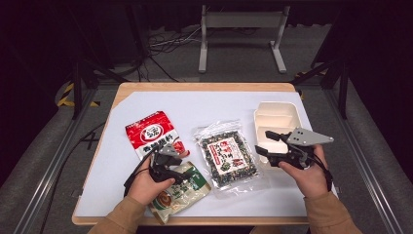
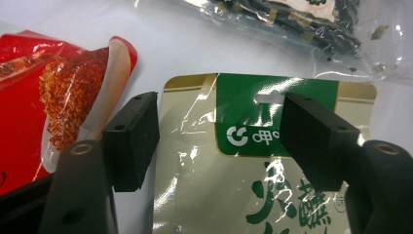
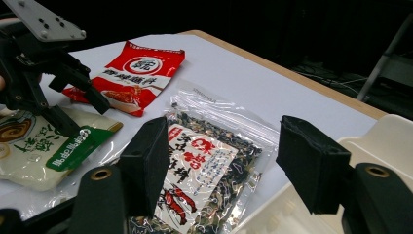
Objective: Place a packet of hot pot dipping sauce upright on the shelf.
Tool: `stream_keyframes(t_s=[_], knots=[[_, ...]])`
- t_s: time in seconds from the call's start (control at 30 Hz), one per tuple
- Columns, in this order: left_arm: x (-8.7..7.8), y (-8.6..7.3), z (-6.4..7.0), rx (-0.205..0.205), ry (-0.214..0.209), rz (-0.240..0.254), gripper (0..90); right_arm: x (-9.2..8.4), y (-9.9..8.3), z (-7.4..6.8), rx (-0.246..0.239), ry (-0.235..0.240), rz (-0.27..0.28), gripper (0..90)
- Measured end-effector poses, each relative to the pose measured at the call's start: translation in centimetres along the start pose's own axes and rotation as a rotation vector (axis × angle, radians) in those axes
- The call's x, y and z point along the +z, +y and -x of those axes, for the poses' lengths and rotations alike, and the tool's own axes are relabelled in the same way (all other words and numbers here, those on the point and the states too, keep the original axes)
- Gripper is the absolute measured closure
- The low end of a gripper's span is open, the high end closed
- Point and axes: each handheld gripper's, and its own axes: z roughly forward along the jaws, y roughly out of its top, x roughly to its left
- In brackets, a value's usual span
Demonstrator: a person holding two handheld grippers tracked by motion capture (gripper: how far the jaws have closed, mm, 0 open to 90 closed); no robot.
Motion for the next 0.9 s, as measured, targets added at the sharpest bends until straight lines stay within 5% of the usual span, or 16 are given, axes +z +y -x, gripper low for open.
stream_keyframes(t_s=[0.33, 0.57, 0.9], knots=[[0.6, -0.1, -0.1, 0.005, 0.010, -0.015, 24.7, 0.1, 0.0, -0.1, -0.002, 0.001, -0.011, 36.8], [0.8, 0.0, 1.0, 0.057, 0.094, -0.048, 34.9, 0.1, -0.1, 0.1, 0.010, -0.009, -0.011, 36.2], [0.9, 0.0, 1.4, 0.060, 0.160, -0.053, 43.3, 0.3, -0.1, -0.1, 0.005, -0.008, -0.013, 36.4]])
